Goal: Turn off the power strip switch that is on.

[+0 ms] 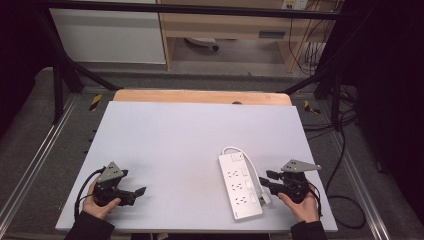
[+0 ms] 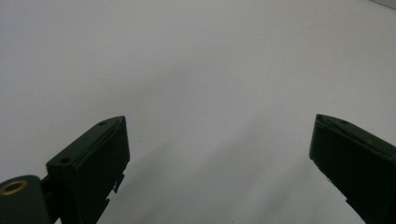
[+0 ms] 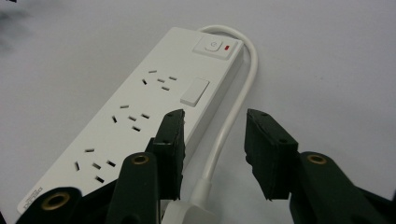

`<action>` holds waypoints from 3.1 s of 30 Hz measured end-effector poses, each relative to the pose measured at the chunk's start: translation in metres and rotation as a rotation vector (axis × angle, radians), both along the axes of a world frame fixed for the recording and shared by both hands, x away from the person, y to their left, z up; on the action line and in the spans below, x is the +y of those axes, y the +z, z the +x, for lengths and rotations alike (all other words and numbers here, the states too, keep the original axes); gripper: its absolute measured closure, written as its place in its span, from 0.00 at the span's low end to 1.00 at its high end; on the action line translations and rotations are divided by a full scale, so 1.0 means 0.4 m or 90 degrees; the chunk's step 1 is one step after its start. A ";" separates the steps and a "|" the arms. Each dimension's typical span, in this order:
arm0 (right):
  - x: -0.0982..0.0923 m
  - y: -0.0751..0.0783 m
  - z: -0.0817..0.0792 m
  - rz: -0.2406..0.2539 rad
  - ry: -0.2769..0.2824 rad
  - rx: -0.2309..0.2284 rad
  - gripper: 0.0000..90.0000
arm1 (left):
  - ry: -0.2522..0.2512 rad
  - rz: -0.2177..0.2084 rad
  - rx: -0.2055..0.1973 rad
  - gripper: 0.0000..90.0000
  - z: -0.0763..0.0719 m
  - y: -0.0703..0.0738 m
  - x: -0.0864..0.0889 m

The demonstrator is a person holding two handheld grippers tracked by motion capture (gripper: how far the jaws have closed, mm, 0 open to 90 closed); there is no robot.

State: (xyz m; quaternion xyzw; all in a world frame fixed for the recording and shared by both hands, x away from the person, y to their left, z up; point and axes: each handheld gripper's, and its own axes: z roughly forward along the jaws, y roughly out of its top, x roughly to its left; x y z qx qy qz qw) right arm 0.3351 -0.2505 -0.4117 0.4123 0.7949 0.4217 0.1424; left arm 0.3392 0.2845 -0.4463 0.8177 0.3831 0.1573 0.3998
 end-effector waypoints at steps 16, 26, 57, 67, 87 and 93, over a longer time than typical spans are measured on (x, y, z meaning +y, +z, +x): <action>0.011 0.006 0.002 -0.003 0.000 -0.001 0.83 | 0.000 0.000 0.001 0.05 0.000 0.000 0.000; 0.023 0.013 0.009 -0.001 0.001 0.008 0.93 | 0.003 0.000 -0.001 0.05 0.000 0.001 0.002; 0.067 0.026 0.042 -0.014 0.000 0.013 1.00 | 0.005 0.002 0.001 0.05 0.001 -0.001 0.003; 0.087 0.023 0.059 -0.021 -0.002 0.014 1.00 | 0.005 0.002 0.001 0.05 0.000 0.000 0.003; 0.115 -0.002 0.081 -0.027 -0.002 0.008 1.00 | 0.005 0.002 0.000 0.05 0.000 0.000 0.002; 0.122 -0.013 0.083 -0.027 0.000 0.015 1.00 | 0.005 0.002 0.000 0.05 0.000 -0.001 0.003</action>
